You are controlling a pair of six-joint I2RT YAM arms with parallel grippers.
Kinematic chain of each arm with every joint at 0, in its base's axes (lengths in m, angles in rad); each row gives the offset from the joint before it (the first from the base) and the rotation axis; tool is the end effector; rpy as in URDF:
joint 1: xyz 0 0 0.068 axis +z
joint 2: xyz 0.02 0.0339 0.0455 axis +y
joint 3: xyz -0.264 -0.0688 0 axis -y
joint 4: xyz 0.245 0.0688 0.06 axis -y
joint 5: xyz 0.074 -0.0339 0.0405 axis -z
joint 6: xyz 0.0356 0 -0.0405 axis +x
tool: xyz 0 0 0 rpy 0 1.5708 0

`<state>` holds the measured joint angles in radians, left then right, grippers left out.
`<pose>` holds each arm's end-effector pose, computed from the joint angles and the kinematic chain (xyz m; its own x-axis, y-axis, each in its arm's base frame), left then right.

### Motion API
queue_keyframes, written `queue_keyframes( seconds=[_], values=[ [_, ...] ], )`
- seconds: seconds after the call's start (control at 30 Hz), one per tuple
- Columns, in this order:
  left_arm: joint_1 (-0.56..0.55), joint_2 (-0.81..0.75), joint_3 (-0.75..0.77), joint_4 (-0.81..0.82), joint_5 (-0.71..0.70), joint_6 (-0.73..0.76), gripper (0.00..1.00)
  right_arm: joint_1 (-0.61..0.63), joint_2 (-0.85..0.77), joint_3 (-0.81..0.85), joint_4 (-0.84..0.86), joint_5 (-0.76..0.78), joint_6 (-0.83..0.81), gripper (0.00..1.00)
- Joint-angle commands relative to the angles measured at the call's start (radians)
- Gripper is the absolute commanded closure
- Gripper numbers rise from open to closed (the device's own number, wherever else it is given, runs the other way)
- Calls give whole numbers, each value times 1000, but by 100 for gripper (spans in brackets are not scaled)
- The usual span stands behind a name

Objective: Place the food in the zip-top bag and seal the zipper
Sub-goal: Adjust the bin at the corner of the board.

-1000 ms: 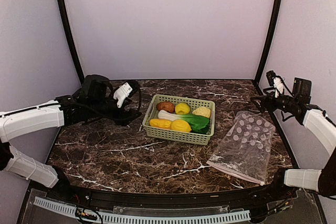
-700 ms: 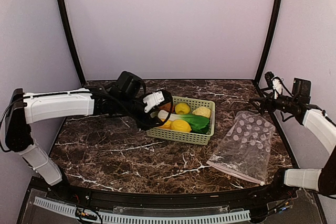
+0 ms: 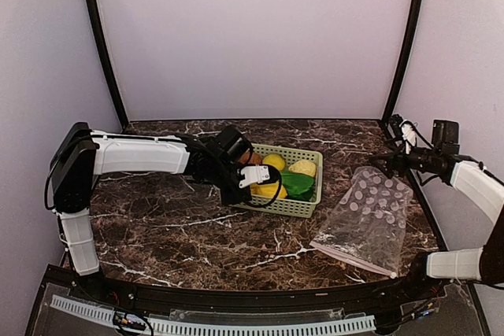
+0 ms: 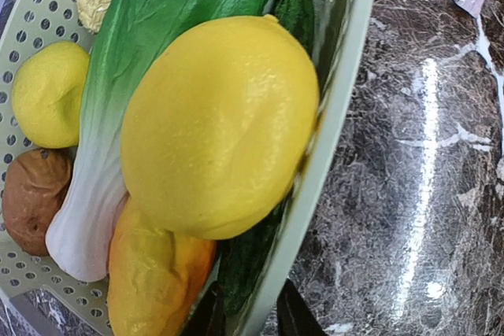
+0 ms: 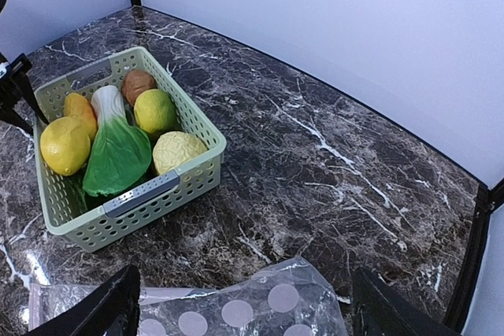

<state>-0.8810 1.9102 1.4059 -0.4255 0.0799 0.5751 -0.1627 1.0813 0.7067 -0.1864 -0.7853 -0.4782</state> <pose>0.2631 -0.3234 0.2088 0.0067 0.8438 -0.5366 0.9481 0.1651 0.2716 0.2309 -0.0124 0.2599 -0.2470 -0.2892 -0.9248 -0.6644 0.7453 -0.0557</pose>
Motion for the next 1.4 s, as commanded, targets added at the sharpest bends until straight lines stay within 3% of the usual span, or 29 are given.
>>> queue_keyframes(
  seconds=[0.0,0.1,0.3,0.43,0.63,0.9,0.97,1.03,1.1,1.17,1.37],
  values=[
    [-3,-3,23,-12,-105,-18,84,28,12,17,-18,15,-28,11],
    [-2,-6,16,-3,-146,-49,93,38,9,19,-20,24,-34,12],
    [-2,-75,-61,-9,-237,-213,99,40,-2,19,-24,26,-37,12],
    [-2,-163,-146,-27,-381,-497,99,46,11,26,-32,24,-38,12],
    [-3,-245,-245,-63,-455,-978,99,75,50,42,-51,42,-48,14],
    [-3,-161,-167,-82,-421,-1125,99,102,48,42,-54,56,-49,15],
    [-2,-144,-133,-86,-401,-1134,95,105,43,61,-89,66,-52,16],
    [-2,-139,-107,-79,-376,-1130,82,113,34,105,-192,79,-89,17],
    [-3,-140,-86,-84,-372,-1123,61,123,3,141,-327,95,-177,20],
    [-3,-161,-70,-110,-382,-1119,51,137,-49,146,-473,119,-281,23],
    [-2,-259,-101,-116,-449,-1115,44,246,-212,87,-758,171,-481,36]
  ],
)
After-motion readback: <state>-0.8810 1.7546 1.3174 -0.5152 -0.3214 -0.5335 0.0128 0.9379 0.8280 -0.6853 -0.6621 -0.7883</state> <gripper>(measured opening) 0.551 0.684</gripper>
